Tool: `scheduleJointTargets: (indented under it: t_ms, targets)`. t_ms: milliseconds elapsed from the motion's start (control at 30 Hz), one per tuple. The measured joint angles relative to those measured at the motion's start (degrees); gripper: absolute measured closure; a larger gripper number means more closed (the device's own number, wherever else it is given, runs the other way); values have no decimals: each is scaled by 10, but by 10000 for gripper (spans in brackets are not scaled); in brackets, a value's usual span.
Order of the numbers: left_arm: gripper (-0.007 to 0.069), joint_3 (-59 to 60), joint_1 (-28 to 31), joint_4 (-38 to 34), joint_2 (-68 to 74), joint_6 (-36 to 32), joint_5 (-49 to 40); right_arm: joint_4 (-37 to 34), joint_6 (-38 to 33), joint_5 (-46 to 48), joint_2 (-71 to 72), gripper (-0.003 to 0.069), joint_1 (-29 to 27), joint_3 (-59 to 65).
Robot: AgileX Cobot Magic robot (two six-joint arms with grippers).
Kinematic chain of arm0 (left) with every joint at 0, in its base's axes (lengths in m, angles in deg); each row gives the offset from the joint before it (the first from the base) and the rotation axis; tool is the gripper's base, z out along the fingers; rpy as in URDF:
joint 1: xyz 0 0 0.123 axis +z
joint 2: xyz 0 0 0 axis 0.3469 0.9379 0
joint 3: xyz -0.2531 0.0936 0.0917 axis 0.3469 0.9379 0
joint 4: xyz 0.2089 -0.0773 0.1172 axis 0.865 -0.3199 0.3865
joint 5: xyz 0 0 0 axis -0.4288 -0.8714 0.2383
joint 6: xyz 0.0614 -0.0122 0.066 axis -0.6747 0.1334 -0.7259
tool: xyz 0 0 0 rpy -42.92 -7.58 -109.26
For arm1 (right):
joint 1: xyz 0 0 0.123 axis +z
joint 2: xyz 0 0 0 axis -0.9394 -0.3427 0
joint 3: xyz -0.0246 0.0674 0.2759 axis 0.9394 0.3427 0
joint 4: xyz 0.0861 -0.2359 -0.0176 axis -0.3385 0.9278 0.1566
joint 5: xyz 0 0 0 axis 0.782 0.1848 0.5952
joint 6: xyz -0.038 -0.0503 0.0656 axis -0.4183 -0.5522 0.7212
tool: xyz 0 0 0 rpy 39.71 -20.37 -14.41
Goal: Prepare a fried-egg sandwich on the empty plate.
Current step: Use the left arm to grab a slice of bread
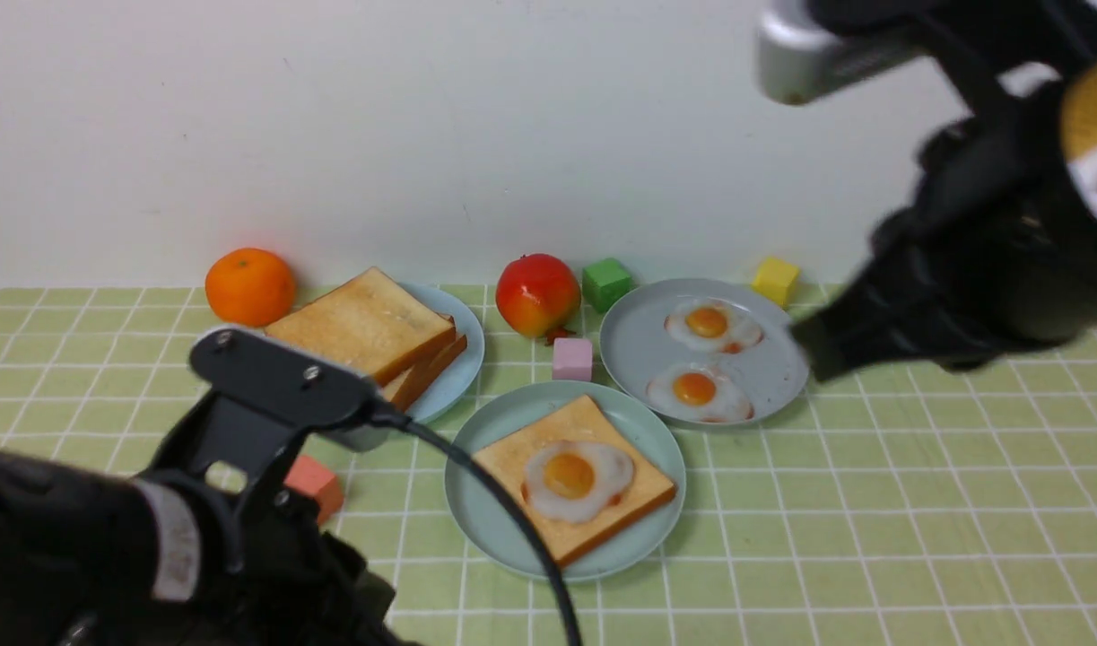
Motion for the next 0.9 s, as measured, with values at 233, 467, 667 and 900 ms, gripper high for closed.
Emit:
scheduleJointTargets:
  t_ms: [233, 467, 667, 900]
  targets:
    - [638, -138, 144, -75, 152, -127, -3, -52, 26, -55, 196, 668, 0, 156]
    - [638, -277, 246, -149, 315, -292, 4, -80, 28, -121, 342, 665, 0, 244]
    - [524, -368, 260, -120, 427, -362, 21, -106, 35, -122, 393, 662, 0, 254]
    - [270, -412, 260, -33, 502, -376, 57, -137, 40, -122, 395, 662, 0, 254]
